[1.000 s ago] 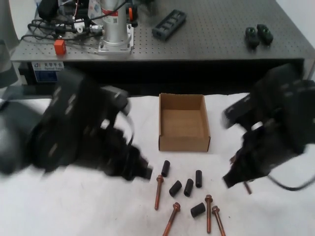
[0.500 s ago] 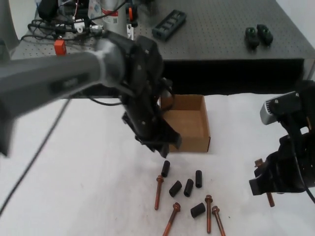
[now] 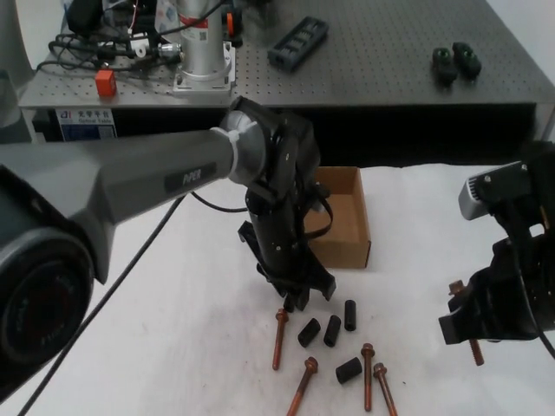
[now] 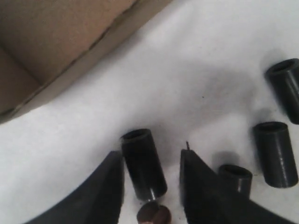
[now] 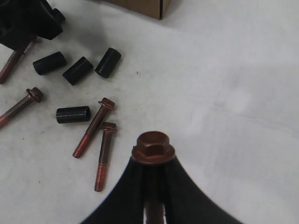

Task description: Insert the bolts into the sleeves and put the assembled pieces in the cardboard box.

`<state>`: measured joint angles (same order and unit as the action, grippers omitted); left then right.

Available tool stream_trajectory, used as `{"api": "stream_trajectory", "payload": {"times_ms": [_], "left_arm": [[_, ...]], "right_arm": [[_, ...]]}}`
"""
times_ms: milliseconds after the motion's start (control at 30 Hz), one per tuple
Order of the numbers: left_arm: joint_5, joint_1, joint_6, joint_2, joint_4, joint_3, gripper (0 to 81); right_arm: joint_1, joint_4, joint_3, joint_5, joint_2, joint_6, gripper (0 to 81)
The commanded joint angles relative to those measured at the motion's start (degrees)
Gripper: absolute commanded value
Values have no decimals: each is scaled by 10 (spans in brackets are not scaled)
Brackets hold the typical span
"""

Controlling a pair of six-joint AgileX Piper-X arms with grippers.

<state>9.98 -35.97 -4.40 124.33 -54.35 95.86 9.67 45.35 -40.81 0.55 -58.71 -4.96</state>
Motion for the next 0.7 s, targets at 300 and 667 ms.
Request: {"api": "stream_trajectory", "payload": {"times_ms": [300, 667], "left_arm": [[-3, 0, -14, 8, -7, 10, 3], [103, 19, 6, -225, 154, -168, 7]], "right_arm": [[-3, -31, 0, 5, 5, 3, 27], [-2, -362, 83, 177, 98, 207, 27]]}}
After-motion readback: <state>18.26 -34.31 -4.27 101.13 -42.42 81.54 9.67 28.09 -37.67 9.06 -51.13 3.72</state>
